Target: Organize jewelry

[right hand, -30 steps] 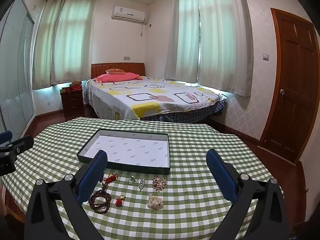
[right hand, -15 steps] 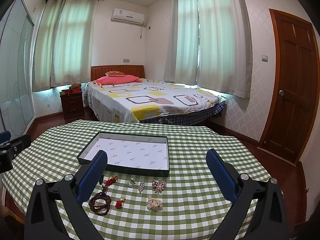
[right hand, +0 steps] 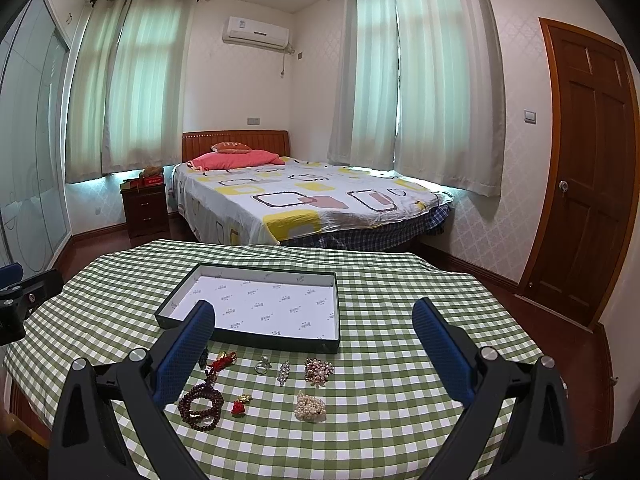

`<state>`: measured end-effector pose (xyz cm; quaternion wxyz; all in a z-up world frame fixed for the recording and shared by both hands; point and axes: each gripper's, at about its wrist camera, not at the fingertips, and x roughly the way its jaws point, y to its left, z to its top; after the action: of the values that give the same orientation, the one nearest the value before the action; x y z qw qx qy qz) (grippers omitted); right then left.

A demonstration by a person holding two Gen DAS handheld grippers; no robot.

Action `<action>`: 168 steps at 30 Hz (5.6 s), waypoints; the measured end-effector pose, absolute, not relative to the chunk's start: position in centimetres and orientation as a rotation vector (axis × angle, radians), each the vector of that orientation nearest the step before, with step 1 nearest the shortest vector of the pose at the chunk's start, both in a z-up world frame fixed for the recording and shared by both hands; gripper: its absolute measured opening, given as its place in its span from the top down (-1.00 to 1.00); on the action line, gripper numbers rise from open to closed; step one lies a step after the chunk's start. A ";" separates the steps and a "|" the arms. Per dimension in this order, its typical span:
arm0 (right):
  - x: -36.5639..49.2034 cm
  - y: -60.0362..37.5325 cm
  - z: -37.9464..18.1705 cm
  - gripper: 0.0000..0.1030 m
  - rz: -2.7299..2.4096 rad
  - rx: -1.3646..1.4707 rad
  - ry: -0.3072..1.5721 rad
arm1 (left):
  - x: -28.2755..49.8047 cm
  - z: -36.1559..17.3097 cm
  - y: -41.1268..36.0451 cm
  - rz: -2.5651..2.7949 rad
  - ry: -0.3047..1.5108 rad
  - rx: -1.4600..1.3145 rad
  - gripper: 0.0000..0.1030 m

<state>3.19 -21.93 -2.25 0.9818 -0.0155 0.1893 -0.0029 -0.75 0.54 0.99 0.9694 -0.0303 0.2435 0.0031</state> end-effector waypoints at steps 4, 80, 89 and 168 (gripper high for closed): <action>3.2 -21.9 -2.3 -0.87 -0.006 -0.032 0.379 | -0.7 0.9 0.6 0.006 0.492 -0.062 -0.92; 11.4 -24.2 -17.1 -0.87 0.022 0.040 0.723 | 9.6 -17.2 2.0 0.010 0.894 -0.082 -0.92; 12.3 -24.1 -19.3 -0.87 0.032 0.055 0.782 | 10.6 -19.5 1.6 0.017 0.904 -0.041 -0.92; 25.9 -23.7 -16.9 0.46 0.104 0.084 0.719 | 25.9 -15.6 -2.0 -0.060 0.760 -0.029 -0.34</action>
<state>25.90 -23.72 -16.86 0.9339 0.0413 0.3516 0.0508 25.93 -2.01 -15.64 0.9281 -0.0142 0.3709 -0.0292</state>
